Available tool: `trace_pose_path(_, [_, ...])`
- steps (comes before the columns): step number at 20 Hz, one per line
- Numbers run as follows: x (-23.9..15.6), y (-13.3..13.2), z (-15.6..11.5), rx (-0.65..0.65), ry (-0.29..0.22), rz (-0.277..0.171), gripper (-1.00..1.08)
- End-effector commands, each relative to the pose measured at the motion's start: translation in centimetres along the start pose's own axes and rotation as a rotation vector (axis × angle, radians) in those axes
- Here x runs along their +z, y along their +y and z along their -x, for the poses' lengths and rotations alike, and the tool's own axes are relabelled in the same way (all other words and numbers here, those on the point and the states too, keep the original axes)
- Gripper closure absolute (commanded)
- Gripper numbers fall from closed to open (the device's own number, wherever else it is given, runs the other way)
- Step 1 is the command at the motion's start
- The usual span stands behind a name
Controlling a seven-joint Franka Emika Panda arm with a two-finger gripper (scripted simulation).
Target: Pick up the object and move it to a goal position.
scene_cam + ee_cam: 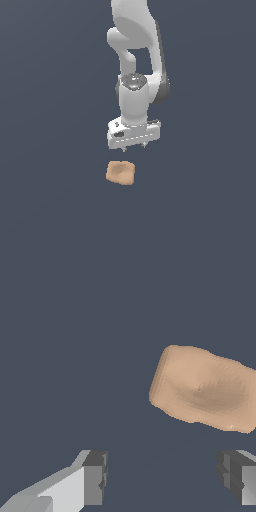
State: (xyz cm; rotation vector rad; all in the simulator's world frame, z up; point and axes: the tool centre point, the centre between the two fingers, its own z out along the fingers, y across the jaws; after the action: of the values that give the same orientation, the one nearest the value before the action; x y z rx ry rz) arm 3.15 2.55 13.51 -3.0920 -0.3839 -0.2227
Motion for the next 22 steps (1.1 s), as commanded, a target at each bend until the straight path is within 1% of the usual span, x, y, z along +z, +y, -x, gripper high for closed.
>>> trace_pose_path(1, [0.8, -0.3, -0.5, -0.05, 0.028, 0.004, -0.6])
trace_pose_path(6, [2.4, -0.6, -1.3, -0.149, 0.081, 0.025, -0.6])
trace_pose_path(11, [3.8, -0.8, -1.9, -0.248, 0.131, 0.06, -0.6])
trace_pose_path(16, [5.0, -0.8, -2.5, -0.348, 0.175, 0.108, -0.6])
trace_pose_path(22, [6.2, -0.7, -2.9, -0.469, 0.219, 0.182, -0.6])
